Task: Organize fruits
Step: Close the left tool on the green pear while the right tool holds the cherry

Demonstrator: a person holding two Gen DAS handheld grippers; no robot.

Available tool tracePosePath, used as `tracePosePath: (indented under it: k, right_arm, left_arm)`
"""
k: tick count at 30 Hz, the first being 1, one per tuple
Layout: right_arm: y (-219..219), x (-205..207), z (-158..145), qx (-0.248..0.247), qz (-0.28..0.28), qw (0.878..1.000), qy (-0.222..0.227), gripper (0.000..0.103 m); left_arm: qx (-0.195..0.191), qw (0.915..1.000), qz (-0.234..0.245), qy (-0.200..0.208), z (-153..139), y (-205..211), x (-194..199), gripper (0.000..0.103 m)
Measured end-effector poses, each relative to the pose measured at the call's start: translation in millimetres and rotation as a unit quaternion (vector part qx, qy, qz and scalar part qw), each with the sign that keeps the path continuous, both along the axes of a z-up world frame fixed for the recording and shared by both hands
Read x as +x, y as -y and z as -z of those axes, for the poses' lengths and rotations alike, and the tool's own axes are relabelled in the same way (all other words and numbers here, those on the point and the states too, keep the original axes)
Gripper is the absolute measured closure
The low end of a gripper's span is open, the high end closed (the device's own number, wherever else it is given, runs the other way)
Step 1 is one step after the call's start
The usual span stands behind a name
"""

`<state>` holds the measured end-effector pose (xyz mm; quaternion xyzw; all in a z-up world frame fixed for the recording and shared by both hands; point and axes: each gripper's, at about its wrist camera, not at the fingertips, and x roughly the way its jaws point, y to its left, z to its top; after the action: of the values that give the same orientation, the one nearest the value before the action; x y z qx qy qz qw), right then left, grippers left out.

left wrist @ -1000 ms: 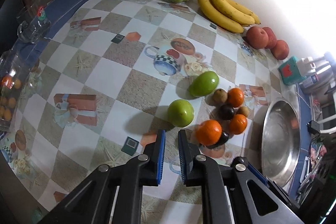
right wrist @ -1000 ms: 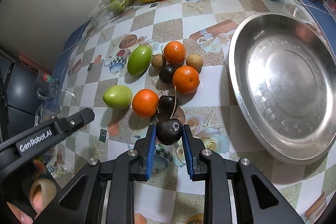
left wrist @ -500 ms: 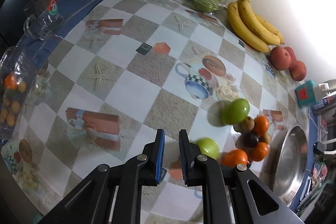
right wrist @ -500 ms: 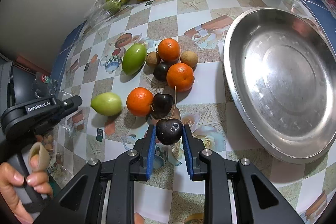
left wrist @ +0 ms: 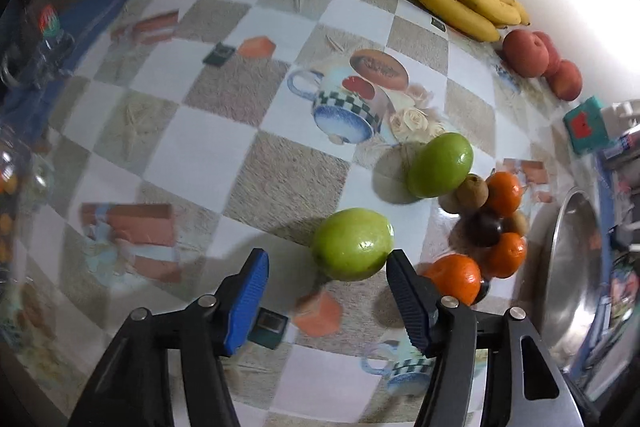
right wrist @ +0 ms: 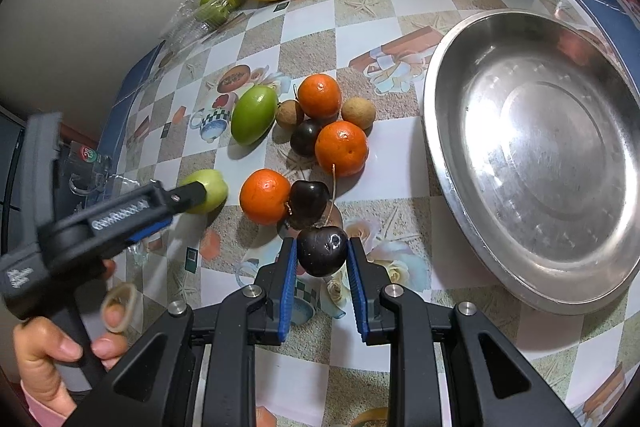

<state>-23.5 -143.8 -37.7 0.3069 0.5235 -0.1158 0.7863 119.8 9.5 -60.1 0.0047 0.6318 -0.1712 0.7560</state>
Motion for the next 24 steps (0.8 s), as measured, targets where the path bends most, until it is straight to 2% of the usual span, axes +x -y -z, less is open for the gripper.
tracePosePath:
  k: [5,10,14,19,24]
  right_arm:
    - [0,0,1,0.001,-0.001,1.000,-0.001,0.077]
    - [-1,0,2,0.001,-0.002,1.000,-0.001,0.077]
    - [-1,0,4,0.004,-0.002,1.000,-0.004,0.077]
    - [-1,1,3,0.004,-0.005,1.000,-0.002,0.077]
    - [-1,1,4,0.005,-0.006,1.000,-0.004,0.077]
  left_arm:
    - [0.010,0.9997,-0.006,0.019,-5,-3,2,0.038]
    - [0.000,0.9997,-0.016,0.018,-5,-6,6,0.038]
    - [0.009,0.9992,-0.024,0.031,-13,-11,9,0.042]
    - [-0.007,0.9997,-0.020,0.012,-9,-10,8,0.042]
    - [-0.008,0.9997,-0.019,0.014,-10,-6,8,0.041]
